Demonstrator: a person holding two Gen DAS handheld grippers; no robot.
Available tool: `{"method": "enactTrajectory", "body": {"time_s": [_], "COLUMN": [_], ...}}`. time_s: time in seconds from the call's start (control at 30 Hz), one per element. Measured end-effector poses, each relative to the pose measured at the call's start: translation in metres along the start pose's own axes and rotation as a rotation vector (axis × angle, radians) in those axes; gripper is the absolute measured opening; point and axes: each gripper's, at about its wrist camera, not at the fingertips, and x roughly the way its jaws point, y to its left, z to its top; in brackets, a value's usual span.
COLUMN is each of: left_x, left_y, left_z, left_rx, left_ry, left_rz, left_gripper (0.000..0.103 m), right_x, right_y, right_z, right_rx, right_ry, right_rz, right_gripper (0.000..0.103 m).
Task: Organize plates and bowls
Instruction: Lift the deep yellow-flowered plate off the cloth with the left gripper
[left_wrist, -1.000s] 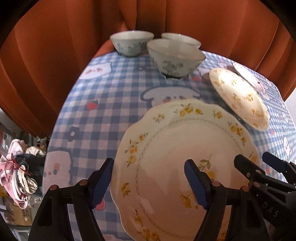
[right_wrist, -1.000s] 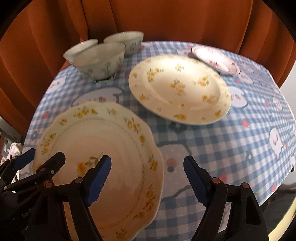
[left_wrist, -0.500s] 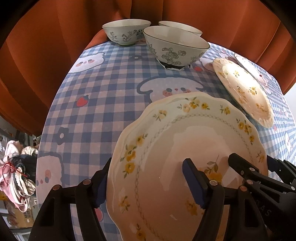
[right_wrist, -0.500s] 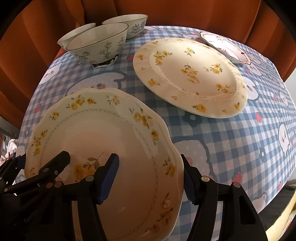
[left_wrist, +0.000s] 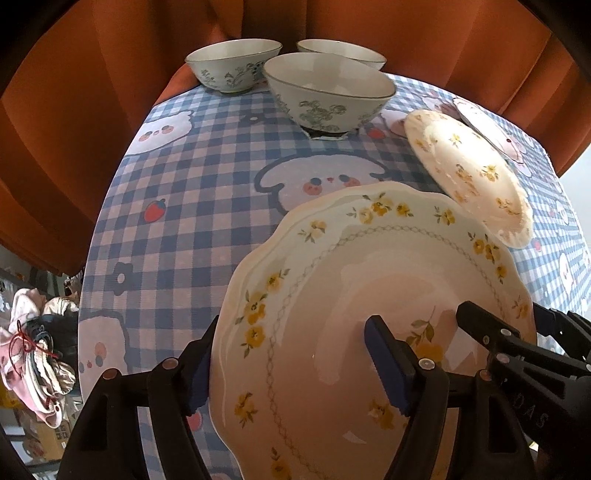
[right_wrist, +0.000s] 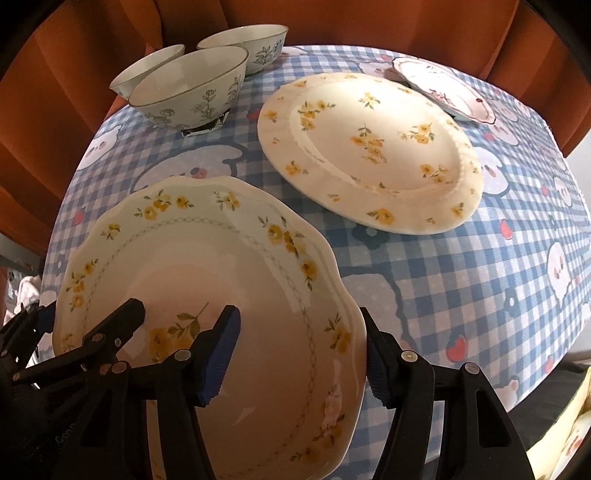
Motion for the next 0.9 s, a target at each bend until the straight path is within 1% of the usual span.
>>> {"method": "enactTrajectory", "body": {"time_s": [0.13, 0.27, 0.37, 0.53, 0.6, 0.9], "left_x": [-0.008, -0.013, -0.015, -0.023, -0.024, -0.018], "left_y": [-0.012, -0.027, -0.04, -0.069, -0.086, -0.154], "left_z": [0.0, -0.001, -0.003, -0.004, -0.002, 0.01], "left_rx": [0.008, 0.016, -0.007, -0.043, -0.046, -0.053], "left_ry": [-0.016, -0.034, -0.035, -0.05, -0.057, -0.077], "left_rz": [-0.002, 0.009, 0.017, 0.026, 0.029, 0.049], "left_gripper": [0.075, 0.075, 0.075, 0.076, 0.076, 0.076], "right_x": [-0.01, -0.017, -0.019, -0.027, -0.031, -0.035], "right_y": [-0.007, -0.023, -0.035, -0.057, -0.071, -0.142], "right_z": [-0.001, -0.003, -0.003, -0.004, -0.002, 0.011], "right_rx": [0.002, 0.01, 0.002, -0.055, -0.073, -0.087], "right_ry": [-0.013, -0.028, -0.044, -0.06, -0.073, -0.085], "right_rz": [-0.004, 0.005, 0.016, 0.033, 0.029, 0.039], "right_gripper": [0.066, 0.066, 0.066, 0.066, 0.066, 0.066]}}
